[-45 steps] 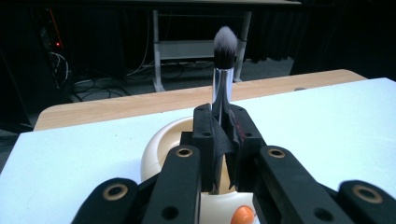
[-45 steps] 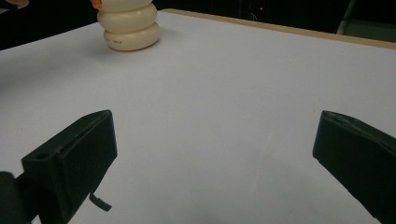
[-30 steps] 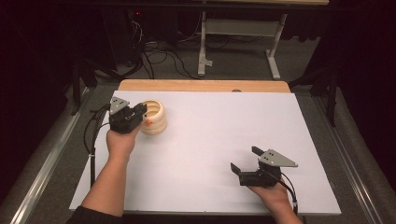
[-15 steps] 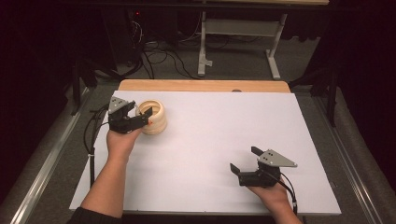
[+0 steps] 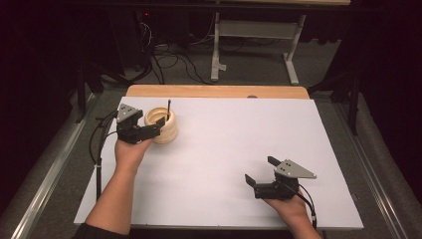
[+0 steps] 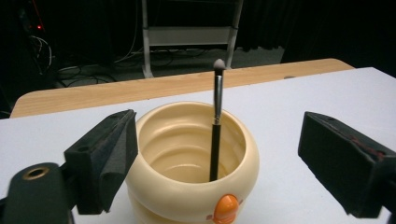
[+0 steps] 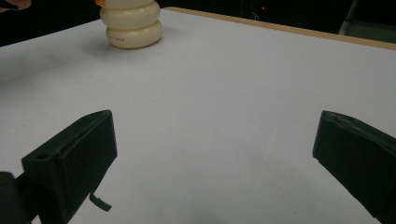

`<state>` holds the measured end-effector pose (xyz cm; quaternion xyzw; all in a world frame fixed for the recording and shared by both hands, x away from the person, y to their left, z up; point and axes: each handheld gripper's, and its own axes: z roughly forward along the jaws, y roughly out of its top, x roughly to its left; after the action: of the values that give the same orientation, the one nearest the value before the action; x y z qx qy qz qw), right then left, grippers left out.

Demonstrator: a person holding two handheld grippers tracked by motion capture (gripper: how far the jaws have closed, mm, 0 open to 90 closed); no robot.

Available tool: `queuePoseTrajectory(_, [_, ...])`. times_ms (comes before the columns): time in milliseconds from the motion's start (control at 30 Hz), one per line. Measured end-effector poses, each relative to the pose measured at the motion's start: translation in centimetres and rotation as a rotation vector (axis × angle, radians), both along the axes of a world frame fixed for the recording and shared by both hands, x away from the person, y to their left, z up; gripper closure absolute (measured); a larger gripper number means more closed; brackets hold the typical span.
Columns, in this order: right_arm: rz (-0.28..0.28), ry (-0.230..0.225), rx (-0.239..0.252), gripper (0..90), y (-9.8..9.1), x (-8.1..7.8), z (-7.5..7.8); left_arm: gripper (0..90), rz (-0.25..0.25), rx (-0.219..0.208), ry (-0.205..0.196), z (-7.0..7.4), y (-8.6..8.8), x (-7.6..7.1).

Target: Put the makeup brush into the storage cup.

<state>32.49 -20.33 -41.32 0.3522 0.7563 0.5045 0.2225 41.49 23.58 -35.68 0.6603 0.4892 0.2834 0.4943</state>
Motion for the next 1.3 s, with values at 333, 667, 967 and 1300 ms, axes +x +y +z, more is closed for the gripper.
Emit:
queuePoseTrajectory(333, [-0.004, 0.003, -0.007, 1.0, 0.0, 0.0, 0.0, 2.6, -0.034, -0.001, 0.009, 0.1, -0.6, -1.1])
queuePoseTrajectory(667, [-0.001, -0.005, -0.005, 1.0, 0.2, -0.1, 0.1, 2.6, -0.051, -0.001, 0.02, -0.1, -1.0, -2.6])
queuePoseTrajectory(967, [0.0, -0.003, -0.003, 1.0, 0.2, -0.2, 0.1, 2.7, -0.065, -0.019, 0.03, -0.5, -0.8, -4.1])
queuePoseTrajectory(1300, [-0.003, -0.002, -0.003, 1.1, 0.1, -0.2, 0.1, 2.9, -0.113, -0.018, 0.042, -1.0, -1.1, -6.3])
